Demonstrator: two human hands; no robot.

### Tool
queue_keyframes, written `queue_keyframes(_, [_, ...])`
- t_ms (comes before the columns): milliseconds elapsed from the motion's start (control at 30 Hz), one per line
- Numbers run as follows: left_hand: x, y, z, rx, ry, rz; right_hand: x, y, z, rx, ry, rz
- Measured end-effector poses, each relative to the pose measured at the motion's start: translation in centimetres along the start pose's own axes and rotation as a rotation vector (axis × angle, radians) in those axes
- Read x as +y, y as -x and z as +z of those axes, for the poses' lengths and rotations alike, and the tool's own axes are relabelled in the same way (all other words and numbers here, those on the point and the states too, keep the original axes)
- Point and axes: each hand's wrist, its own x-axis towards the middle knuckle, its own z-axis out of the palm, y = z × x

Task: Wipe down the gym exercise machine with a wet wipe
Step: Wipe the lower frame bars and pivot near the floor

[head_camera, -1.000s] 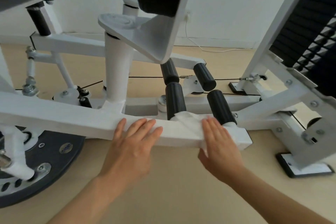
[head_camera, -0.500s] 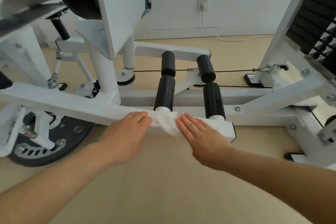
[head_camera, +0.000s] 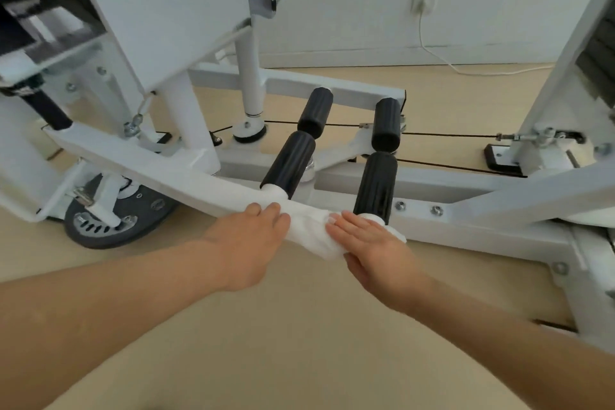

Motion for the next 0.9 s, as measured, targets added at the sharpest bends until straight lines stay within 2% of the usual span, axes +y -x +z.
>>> queue_keyframes(67, [2.2, -0.6, 0.0, 0.078, 0.081, 0.046, 0.4, 0.9, -0.4, 0.147, -0.178, 0.029])
queue_keyframes(100, [3.4, -1.0, -0.1, 0.126, 0.175, 0.080, 0.4, 1.4, -0.9, 0.211, -0.287, 0.109])
queue_keyframes(167, [6.0, -1.9, -1.2, 0.217, 0.512, 0.133, 0.1, 2.0, -2.6, 0.294, -0.550, 0.333])
queue_keyframes(233, [8.3, -3.1, -2.6, 0.299, 0.836, 0.158, 0.8, 2.1, -4.7, 0.236, -0.873, 0.509])
queue_keyframes(333, [10.2, -5.3, -4.0, 0.435, 1.096, 0.112, 3.4, 2.4, -6.8, 0.136, -1.244, 0.704])
queue_keyframes(400, [11.4, -6.9, -4.2, 0.483, 1.220, 0.015, 5.4, 3.5, -6.7, 0.158, -1.360, 0.838])
queue_keyframes(467, [13.6, -7.9, -4.2, 0.489, 1.285, -0.049, 7.4, 4.7, -6.3, 0.204, -1.373, 0.955])
queue_keyframes(567, [18.2, -8.6, -4.3, 0.426, 1.345, -0.023, 10.1, 6.6, -4.9, 0.273, -1.407, 1.094])
queue_keyframes(633, [19.7, -9.4, -4.3, 0.413, 1.329, -0.026, 11.5, 7.6, -4.4, 0.319, -1.461, 1.198])
queue_keyframes(734, [19.0, -11.6, -5.7, 0.454, 1.079, 0.024, 13.3, 8.7, -4.2, 0.333, -1.542, 1.232])
queue_keyframes(834, [17.3, -15.1, -7.6, 0.460, 0.674, 0.094, 13.5, 8.6, -4.7, 0.067, -1.499, 0.935])
queue_keyframes(900, [16.3, -17.6, -8.2, 0.475, 0.414, 0.111, 13.5, 8.1, -3.7, 0.081, -1.360, 0.931])
